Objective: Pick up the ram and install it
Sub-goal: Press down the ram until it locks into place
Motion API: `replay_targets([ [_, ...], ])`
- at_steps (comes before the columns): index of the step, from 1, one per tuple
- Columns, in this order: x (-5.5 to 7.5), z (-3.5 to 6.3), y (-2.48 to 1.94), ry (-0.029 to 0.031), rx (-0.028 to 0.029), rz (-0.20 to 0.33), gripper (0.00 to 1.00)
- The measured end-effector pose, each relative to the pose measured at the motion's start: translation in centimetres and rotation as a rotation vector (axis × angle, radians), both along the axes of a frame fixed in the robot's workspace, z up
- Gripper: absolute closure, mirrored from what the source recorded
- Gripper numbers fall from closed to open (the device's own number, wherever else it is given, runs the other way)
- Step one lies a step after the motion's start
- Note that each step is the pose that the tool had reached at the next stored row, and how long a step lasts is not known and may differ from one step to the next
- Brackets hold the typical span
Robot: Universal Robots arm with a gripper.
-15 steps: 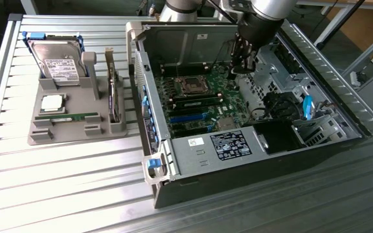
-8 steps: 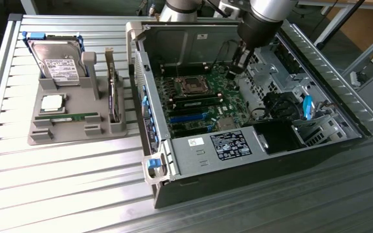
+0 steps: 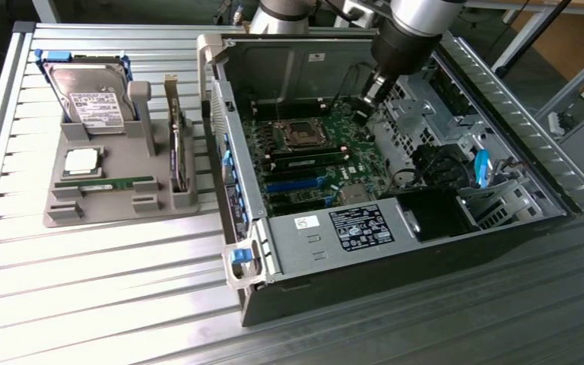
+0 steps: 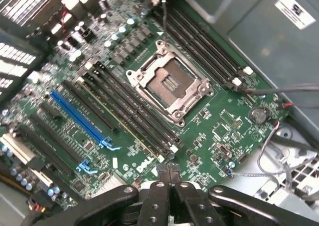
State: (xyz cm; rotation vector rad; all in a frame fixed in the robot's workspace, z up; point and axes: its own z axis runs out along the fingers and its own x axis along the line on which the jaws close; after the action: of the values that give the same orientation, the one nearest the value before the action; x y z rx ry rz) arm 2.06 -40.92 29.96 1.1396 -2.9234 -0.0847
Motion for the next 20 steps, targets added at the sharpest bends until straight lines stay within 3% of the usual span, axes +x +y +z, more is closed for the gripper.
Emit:
replay_targets([
  [1, 0.0, -0.03, 0.0, 0.0, 0.0001, -0.017, 0.91],
  [3, 0.0, -0.17, 0.0, 0.0, 0.0001, -0.106, 0.91],
  [5, 0.0, -0.22, 0.0, 0.0, 0.0001, -0.134, 0.91],
  [7, 0.0, -0.35, 0.0, 0.0, 0.0001, -0.206, 0.91],
  [11, 0.0, -0.47, 0.0, 0.0, 0.0, -0.271, 0.91],
  [13, 0.0, -0.63, 0.0, 0.0, 0.0001, -0.352, 0.91],
  [20, 0.0, -0.93, 0.0, 0.0, 0.0001, -0.504, 0.91],
])
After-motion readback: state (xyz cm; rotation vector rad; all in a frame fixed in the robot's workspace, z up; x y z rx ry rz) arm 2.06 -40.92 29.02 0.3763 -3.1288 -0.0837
